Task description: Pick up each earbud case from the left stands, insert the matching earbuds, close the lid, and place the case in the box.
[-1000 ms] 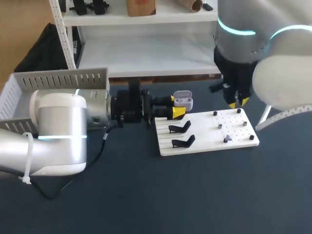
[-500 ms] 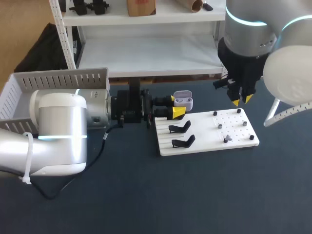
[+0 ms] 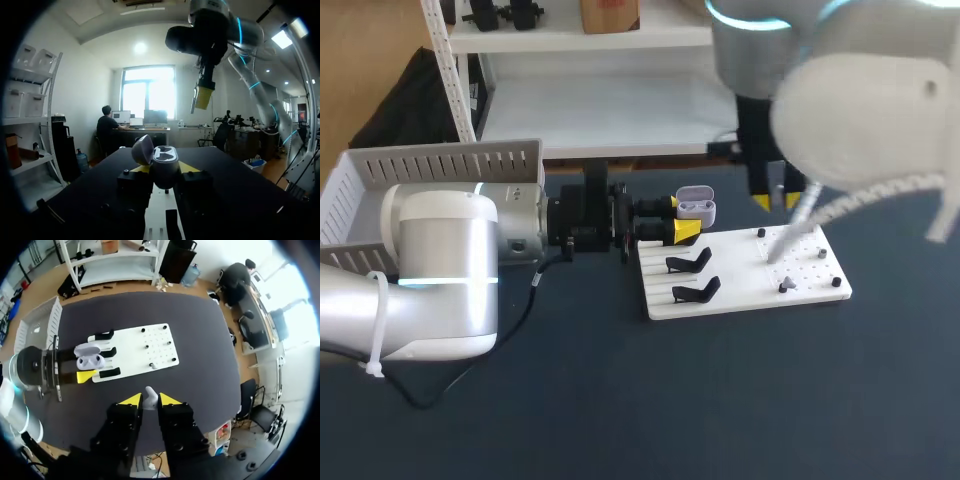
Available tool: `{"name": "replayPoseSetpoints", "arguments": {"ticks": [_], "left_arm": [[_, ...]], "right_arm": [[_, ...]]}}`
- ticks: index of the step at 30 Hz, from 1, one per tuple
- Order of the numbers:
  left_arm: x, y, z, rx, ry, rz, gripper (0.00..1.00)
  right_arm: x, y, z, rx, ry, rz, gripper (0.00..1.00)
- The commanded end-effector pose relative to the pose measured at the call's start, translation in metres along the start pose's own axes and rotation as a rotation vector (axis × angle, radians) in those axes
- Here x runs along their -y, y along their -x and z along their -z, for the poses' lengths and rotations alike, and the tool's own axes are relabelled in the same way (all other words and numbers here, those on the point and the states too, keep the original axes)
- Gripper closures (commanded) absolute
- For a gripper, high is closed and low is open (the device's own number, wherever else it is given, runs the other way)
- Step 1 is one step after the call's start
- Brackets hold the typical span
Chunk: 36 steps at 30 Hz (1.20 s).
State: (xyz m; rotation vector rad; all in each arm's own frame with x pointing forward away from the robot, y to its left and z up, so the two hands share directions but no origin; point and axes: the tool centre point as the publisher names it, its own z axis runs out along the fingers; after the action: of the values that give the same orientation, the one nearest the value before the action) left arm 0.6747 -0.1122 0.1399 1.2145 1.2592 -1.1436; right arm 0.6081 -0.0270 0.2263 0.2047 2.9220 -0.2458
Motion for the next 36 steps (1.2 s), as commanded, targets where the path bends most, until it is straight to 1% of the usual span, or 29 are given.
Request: {"name": "replayPoseSetpoints", "arguments": {"ticks": [1, 5, 7, 10, 13, 15, 18, 20, 21, 24, 34, 36], "left_arm": [[0.001, -0.001, 0.0, 0.004, 0.004, -0.002, 1.0], [0.001, -0.001, 0.0, 0.004, 0.004, -0.002, 1.0], [0.001, -0.001, 0.0, 0.004, 0.004, -0.002, 1.0], [0.001, -0.001, 0.0, 0.004, 0.004, -0.002, 1.0], [0.001, -0.001, 0.0, 0.004, 0.004, -0.002, 1.0], [0.001, -0.001, 0.0, 0.004, 0.004, -0.002, 1.0], [0.001, -0.001, 0.0, 0.004, 0.004, -0.002, 1.0], [0.001, -0.001, 0.0, 0.004, 0.004, -0.002, 1.0], [0.001, -0.001, 0.0, 0.004, 0.004, -0.002, 1.0], [0.001, -0.001, 0.0, 0.004, 0.004, -0.002, 1.0], [0.001, -0.001, 0.0, 0.004, 0.004, -0.002, 1.0], [0.001, -0.001, 0.0, 0.004, 0.004, -0.002, 1.0]], "right_arm": [[-0.022, 0.011, 0.009, -0.05, -0.075, -0.087, 1.0], [-0.037, 0.016, 0.008, -0.07, -0.044, -0.153, 1.0], [-0.043, 0.019, 0.008, -0.076, -0.064, -0.178, 1.0], [-0.051, 0.023, 0.008, -0.098, -0.072, -0.211, 1.0], [-0.057, 0.027, 0.008, -0.123, -0.132, -0.24, 1.0], [-0.061, 0.03, 0.012, -0.107, -0.145, -0.242, 1.0], [-0.067, 0.034, 0.016, -0.11, -0.17, -0.242, 1.0], [-0.073, 0.036, 0.016, -0.101, -0.15, -0.232, 1.0], [-0.075, 0.036, 0.016, -0.106, -0.165, -0.229, 1.0], [-0.083, 0.037, 0.013, -0.103, -0.169, -0.226, 1.0], [-0.09, 0.027, 0.003, -0.115, -0.168, -0.224, 1.0], [-0.087, 0.024, -0.001, -0.12, -0.157, -0.223, 1.0]]}}
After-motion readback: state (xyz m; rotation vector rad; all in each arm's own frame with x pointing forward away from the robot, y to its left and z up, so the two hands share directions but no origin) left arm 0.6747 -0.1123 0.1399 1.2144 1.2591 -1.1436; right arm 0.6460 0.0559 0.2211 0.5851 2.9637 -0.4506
